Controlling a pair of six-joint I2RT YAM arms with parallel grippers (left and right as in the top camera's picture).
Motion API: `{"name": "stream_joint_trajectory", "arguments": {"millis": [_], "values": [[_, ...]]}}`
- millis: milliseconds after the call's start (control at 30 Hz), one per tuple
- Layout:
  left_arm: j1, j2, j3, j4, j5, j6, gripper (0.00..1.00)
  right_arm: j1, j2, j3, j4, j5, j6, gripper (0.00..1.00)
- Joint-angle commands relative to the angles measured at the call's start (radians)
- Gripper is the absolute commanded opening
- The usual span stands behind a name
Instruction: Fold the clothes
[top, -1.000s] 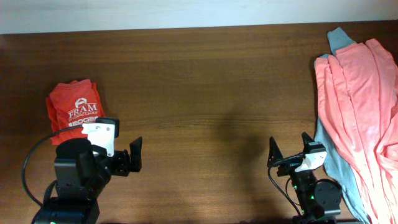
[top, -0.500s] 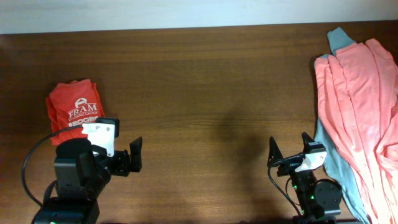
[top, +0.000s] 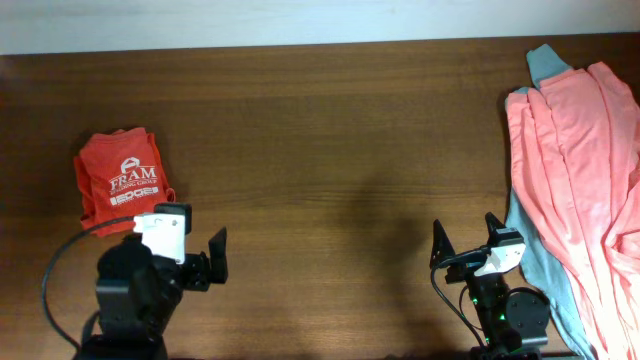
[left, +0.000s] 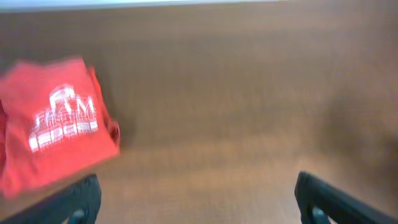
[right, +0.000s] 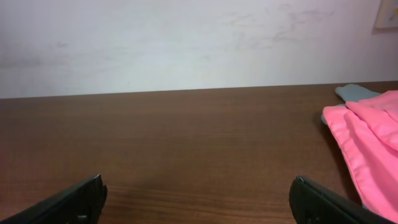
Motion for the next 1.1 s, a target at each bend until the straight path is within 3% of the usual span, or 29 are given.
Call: {"name": "stream_joint_trajectory", "arguments": {"millis": [0,333,500,667,900,1067], "values": [[-0.005,-0.074,-0.125,0.150,-0.027,0.002,0.99,-0.006,-0.008,-0.004,-0.004,-0.016,0.001,0.99],[-0.005,-0.308,-0.541,0.822,-0.023,0.002,0.99,-0.006,-0.008,-0.004,-0.004,-0.016,0.001,0.98],[-0.007,-0.429,-0.710,1.025,-0.015,0.003,0.99,-0.006,-0.008,-0.004,-0.004,-0.016,0.001,0.99],[-0.016,-0.532,-0.706,0.896,0.013,0.131,0.99,-0.006,-0.008,-0.004,-0.004,-0.016,0.001,0.99],[-0.019,-0.561,-0.706,0.643,0.045,0.127,0.99,-0.006,-0.008,-0.004,-0.004,-0.016,0.001,0.99],[-0.019,-0.560,-0.706,0.639,0.044,0.126,0.99,-0.006,-0.008,-0.004,-0.004,-0.016,0.001,0.99]]}}
